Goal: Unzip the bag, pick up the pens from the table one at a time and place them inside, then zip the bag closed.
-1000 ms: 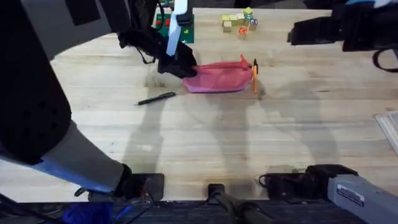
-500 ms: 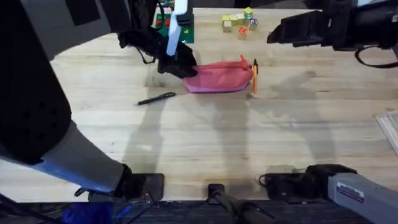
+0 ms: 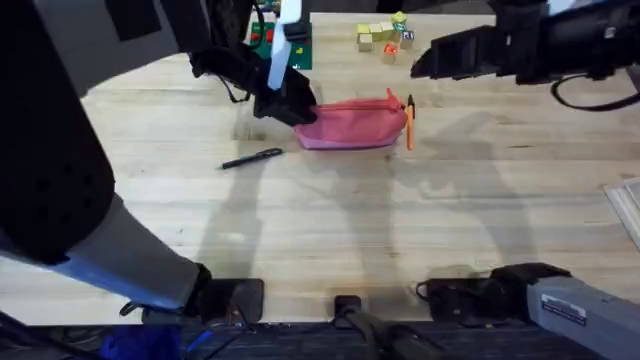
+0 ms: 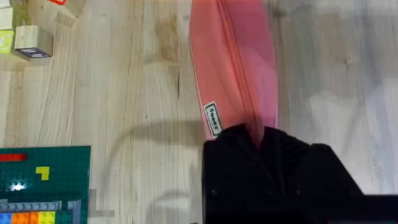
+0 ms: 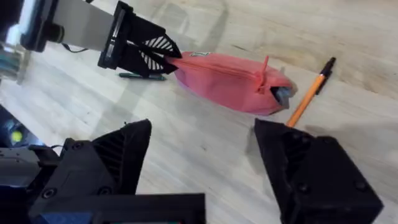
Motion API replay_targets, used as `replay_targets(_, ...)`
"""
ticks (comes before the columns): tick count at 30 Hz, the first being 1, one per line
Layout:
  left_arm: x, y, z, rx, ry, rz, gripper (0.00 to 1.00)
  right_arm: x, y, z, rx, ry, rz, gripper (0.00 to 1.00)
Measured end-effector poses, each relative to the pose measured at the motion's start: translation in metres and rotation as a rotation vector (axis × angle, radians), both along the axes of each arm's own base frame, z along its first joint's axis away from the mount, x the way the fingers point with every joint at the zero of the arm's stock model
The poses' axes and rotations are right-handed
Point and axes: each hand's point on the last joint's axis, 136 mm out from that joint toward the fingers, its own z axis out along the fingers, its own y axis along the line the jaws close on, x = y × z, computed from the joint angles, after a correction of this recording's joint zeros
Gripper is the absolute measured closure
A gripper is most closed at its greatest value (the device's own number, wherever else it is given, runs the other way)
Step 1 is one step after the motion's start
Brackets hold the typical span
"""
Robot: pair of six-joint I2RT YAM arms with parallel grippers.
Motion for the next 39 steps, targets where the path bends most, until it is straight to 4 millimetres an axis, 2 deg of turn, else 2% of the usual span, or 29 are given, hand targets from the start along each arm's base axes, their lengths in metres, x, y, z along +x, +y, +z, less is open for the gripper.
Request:
replay_targets(8,0.0,0.0,0.0,0.0,0.0,0.0,0.958,0.004,0.002,-0.009,-0.003,0.033,0.005,0.005)
replay_targets(13,0.0,0.0,0.0,0.0,0.0,0.0,0.958,0.01,0.009,-0.023,-0.019,0.065,0.041,0.005)
replay_targets(24,0.0,0.0,0.0,0.0,0.0,0.0,0.958,0.035,0.007,-0.068,-0.132,0.133,0.04,0.006)
replay_targets(33,0.0,0.0,0.0,0.0,0.0,0.0,0.958,0.067,0.01,-0.1,-0.148,0.149,0.033,0.005)
replay_targets(39,0.0,0.0,0.0,0.0,0.0,0.0,0.958,0.081,0.011,-0.118,-0.152,0.159,0.032,0.005)
